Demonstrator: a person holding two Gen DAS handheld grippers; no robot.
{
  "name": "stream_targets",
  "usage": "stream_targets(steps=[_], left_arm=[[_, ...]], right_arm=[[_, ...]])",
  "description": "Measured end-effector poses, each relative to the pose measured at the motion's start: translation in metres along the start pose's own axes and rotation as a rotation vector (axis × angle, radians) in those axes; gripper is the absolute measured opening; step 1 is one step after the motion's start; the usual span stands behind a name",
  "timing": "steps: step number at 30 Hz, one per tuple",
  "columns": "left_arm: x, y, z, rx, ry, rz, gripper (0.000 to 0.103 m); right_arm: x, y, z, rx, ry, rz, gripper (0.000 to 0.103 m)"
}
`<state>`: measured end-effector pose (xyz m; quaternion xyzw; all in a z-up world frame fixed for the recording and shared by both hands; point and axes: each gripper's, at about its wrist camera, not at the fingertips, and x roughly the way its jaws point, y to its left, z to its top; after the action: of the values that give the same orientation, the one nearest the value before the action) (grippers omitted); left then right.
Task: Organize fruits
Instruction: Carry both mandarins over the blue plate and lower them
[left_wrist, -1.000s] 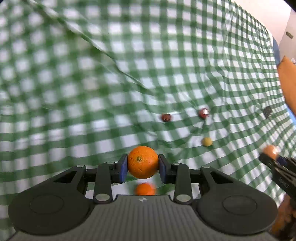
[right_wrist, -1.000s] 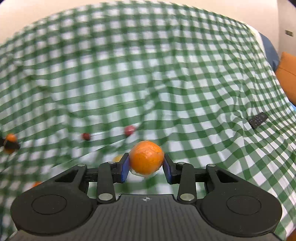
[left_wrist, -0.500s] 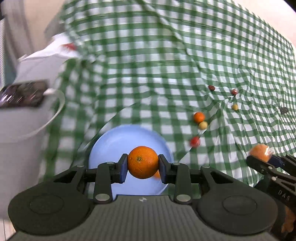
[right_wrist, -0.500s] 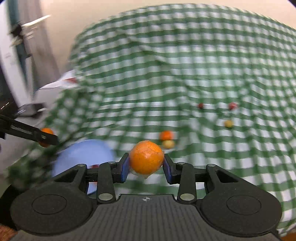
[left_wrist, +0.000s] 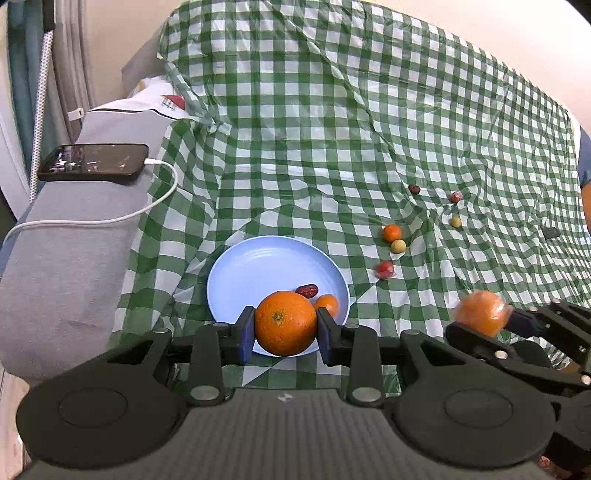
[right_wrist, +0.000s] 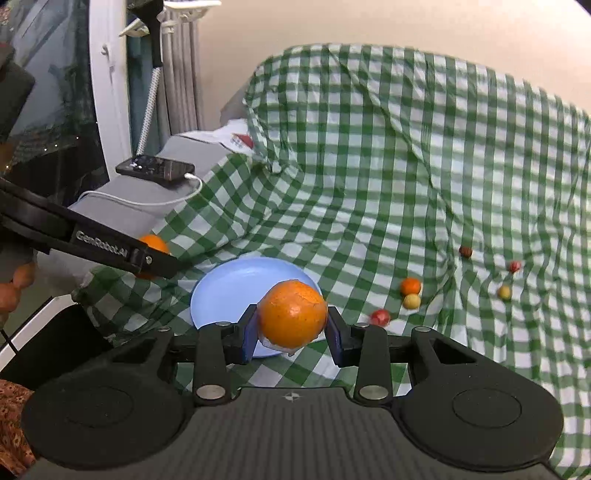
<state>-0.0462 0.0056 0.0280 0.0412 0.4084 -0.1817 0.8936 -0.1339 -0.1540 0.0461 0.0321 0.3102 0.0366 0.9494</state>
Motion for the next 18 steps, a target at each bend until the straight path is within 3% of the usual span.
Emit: stream_targets(steps=[7, 18], left_arm=[[-0.021, 0.002, -0.004, -0.006, -0.036, 0.049, 0.038], [-0.023, 0.000, -0.010, 0.026, -0.020, 0.088, 0.038]], right_arm=[[-0.010, 0.007, 0.001, -0.030, -0.018, -0.003, 0.039], [-0.015, 0.013, 0.001, -0.050, -0.022, 0.015, 0.039]])
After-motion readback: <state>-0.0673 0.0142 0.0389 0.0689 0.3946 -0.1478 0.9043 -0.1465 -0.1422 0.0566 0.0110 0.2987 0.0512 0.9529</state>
